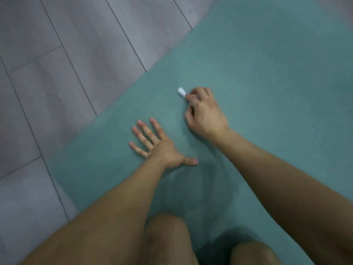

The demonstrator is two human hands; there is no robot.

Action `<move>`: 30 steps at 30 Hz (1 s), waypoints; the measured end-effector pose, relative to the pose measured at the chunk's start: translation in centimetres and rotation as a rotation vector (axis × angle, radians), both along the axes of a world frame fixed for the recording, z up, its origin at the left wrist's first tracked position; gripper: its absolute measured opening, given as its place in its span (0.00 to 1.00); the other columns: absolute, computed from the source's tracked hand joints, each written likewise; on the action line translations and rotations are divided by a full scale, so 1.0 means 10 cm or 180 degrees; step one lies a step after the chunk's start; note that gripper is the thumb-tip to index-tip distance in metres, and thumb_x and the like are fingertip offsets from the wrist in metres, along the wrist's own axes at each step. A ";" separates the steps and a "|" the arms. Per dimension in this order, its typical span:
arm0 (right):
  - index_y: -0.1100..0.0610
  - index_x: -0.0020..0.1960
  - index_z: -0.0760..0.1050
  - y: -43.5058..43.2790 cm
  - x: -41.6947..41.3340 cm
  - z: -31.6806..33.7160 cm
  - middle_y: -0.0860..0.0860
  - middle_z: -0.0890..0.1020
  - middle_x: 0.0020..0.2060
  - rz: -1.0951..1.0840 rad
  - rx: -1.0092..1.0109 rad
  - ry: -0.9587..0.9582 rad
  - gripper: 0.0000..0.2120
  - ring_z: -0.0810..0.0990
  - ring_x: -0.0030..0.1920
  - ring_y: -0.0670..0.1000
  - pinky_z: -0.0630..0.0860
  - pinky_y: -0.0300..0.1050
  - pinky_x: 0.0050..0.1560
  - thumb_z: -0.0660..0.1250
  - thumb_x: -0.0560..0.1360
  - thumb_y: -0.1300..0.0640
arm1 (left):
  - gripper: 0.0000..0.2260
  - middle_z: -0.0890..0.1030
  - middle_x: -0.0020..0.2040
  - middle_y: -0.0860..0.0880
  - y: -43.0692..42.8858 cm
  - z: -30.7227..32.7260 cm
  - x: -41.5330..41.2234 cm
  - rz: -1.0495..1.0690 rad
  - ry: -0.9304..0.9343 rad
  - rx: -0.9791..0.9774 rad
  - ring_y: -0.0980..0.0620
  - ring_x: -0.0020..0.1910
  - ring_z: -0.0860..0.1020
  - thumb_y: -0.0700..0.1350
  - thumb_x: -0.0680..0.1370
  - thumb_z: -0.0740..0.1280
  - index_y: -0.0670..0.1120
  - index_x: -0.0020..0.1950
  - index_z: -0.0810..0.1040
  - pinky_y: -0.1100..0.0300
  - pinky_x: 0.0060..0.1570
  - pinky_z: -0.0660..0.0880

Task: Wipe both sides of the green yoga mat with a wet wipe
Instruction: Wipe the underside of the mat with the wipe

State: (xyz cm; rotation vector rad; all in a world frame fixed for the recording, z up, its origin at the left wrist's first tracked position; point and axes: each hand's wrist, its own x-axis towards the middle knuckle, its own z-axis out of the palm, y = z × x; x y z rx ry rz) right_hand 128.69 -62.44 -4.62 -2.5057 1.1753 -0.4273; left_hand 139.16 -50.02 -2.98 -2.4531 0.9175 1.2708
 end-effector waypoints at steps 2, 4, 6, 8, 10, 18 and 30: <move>0.61 0.66 0.80 0.21 -0.02 0.04 0.56 0.78 0.58 0.0321 -0.0034 -0.0005 0.17 0.74 0.60 0.60 0.74 0.52 0.61 0.64 0.80 0.55 | 0.88 0.12 0.68 0.35 0.00 0.02 0.02 0.0072 0.0034 0.0015 0.34 0.69 0.14 0.77 0.45 0.79 0.44 0.73 0.15 0.25 0.71 0.29; 0.58 0.61 0.83 0.03 -0.05 -0.02 0.55 0.80 0.55 0.0177 -0.0259 0.0018 0.12 0.75 0.56 0.60 0.76 0.55 0.56 0.66 0.81 0.58 | 0.88 0.11 0.67 0.36 0.01 0.04 0.03 -0.0022 -0.0012 0.0044 0.35 0.69 0.14 0.77 0.44 0.79 0.44 0.73 0.14 0.25 0.71 0.29; 0.59 0.52 0.84 -0.20 -0.01 -0.07 0.55 0.79 0.51 -0.0169 -0.0353 -0.0017 0.07 0.75 0.53 0.60 0.77 0.57 0.50 0.66 0.80 0.62 | 0.88 0.11 0.67 0.36 0.00 0.03 0.02 0.0013 0.0030 0.0060 0.35 0.69 0.14 0.77 0.45 0.80 0.44 0.72 0.14 0.25 0.70 0.29; 0.61 0.50 0.83 -0.11 0.04 -0.08 0.57 0.77 0.48 -0.0413 -0.0133 -0.0176 0.07 0.76 0.49 0.61 0.77 0.58 0.48 0.66 0.79 0.64 | 0.88 0.11 0.67 0.36 0.00 0.05 0.01 0.0023 0.0041 0.0006 0.35 0.69 0.14 0.77 0.46 0.80 0.44 0.72 0.14 0.25 0.70 0.28; 0.62 0.53 0.82 0.24 0.06 -0.06 0.58 0.77 0.49 -0.0159 0.0083 -0.0173 0.08 0.77 0.49 0.62 0.77 0.58 0.50 0.65 0.81 0.62 | 0.88 0.11 0.67 0.35 0.00 0.06 0.01 -0.0005 0.0051 0.0017 0.34 0.69 0.14 0.77 0.46 0.80 0.44 0.72 0.14 0.25 0.70 0.29; 0.59 0.51 0.81 -0.52 -0.16 0.00 0.58 0.77 0.49 -0.0602 -0.0081 0.0004 0.16 0.77 0.49 0.62 0.75 0.53 0.49 0.58 0.79 0.51 | 0.88 0.12 0.68 0.35 0.00 0.07 0.00 -0.0010 0.0020 -0.0067 0.34 0.70 0.15 0.76 0.46 0.81 0.44 0.74 0.15 0.25 0.70 0.28; 0.59 0.50 0.85 -0.74 -0.40 0.08 0.61 0.78 0.47 -0.0824 -0.0186 -0.0075 0.11 0.79 0.48 0.64 0.73 0.52 0.49 0.63 0.77 0.59 | 0.88 0.12 0.68 0.35 0.00 0.03 0.00 0.0034 0.0033 -0.0130 0.34 0.70 0.14 0.76 0.44 0.81 0.45 0.74 0.15 0.24 0.70 0.28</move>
